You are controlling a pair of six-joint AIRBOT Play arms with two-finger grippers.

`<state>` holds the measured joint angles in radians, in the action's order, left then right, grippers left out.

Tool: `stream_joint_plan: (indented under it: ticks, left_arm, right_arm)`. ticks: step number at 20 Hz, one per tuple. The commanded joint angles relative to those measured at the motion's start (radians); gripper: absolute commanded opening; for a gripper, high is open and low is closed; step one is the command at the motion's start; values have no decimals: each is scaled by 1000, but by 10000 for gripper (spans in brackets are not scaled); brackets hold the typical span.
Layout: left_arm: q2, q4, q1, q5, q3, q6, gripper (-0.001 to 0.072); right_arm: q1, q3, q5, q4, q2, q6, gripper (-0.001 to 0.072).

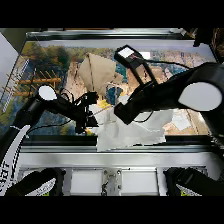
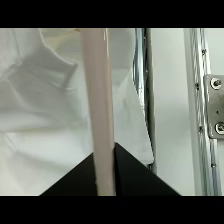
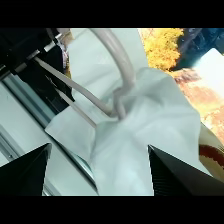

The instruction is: Fold the clothes and pants, and hang the long-sleeved shirts on hangers.

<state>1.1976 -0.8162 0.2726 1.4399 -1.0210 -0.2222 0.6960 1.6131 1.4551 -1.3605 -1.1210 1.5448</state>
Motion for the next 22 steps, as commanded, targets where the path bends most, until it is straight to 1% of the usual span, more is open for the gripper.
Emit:
stream_joint_plan:
  ticks: [1,3,5,8,11,13,15,16,18,20,22]
  left_arm:
    - [0,0,0,0,0,0,19]
    - [0,0,0,0,0,0,19]
    - [0,0,0,0,0,-3,19]
    - [0,0,0,0,0,-3,19]
    - [0,0,0,0,0,-3,20]
    - [0,0,0,0,0,-9,19]
    - [0,0,0,1,0,-14,20]
    - [0,0,0,2,0,-14,19]
    - [0,0,0,1,0,-14,19]
    - [0,0,0,1,0,-14,20]
    - [0,0,0,1,0,-14,20]
  right_arm:
    - [-157,1,119,171,43,-184,670]
    - [-298,1,171,356,48,-316,669]
    - [-425,0,184,444,37,-369,667]
    - [-536,0,171,449,21,-371,663]
    - [-569,0,160,461,16,-374,663]
    - [-573,-1,159,461,16,-515,663]
    - [-612,-7,193,496,16,-650,663]
    - [-652,-21,224,550,16,-727,663]
    - [-765,-75,274,656,16,-835,663]
    - [-898,-163,335,787,16,-975,663]
    - [-1030,-272,364,907,16,-1079,662]
